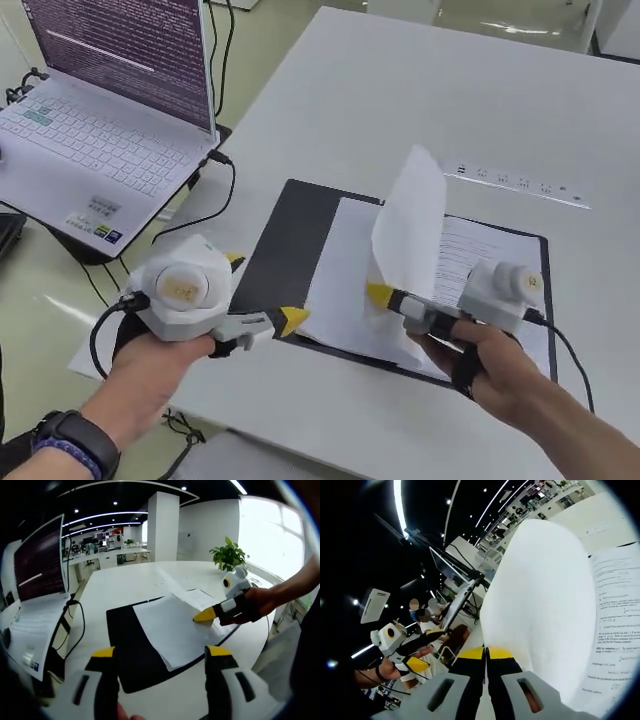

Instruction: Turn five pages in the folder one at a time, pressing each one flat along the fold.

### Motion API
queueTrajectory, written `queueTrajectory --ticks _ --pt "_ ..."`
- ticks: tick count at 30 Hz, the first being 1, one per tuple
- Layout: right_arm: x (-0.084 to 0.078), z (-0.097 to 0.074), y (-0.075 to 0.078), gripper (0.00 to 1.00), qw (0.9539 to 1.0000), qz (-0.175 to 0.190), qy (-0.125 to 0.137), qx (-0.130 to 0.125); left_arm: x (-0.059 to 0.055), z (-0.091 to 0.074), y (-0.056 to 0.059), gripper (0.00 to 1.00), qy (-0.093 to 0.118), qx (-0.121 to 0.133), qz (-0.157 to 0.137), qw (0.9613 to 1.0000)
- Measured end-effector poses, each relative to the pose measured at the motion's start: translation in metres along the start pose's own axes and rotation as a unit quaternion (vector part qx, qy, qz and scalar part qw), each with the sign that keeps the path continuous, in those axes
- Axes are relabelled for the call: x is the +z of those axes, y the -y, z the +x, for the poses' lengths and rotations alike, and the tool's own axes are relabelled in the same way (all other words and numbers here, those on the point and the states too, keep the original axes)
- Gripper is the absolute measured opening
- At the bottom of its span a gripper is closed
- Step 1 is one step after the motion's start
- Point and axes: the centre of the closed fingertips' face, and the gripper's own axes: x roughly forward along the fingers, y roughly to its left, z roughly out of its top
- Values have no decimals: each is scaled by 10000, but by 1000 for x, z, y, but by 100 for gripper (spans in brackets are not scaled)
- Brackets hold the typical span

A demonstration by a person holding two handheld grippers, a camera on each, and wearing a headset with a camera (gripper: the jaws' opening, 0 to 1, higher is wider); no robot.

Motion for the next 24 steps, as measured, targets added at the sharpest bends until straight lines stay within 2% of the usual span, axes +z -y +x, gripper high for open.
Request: queueTrajectory --ticks 4,10,16,24 --pt "-4 13 -2 0 9999 60 -76 45 -10 -3 -6 70 -52 77 -86 9999" --pt "-10 27 -4 0 9997 95 -214 89 -18 -6 -10 70 -69 133 -201 9997" --pt "-25 37 -3 0 9988 148 -453 77 -25 -7 -16 70 -102 189 -302 9993" --pt "-37 46 6 0 9975 314 -622 -65 -23 -7 -16 70 -71 196 -401 9990"
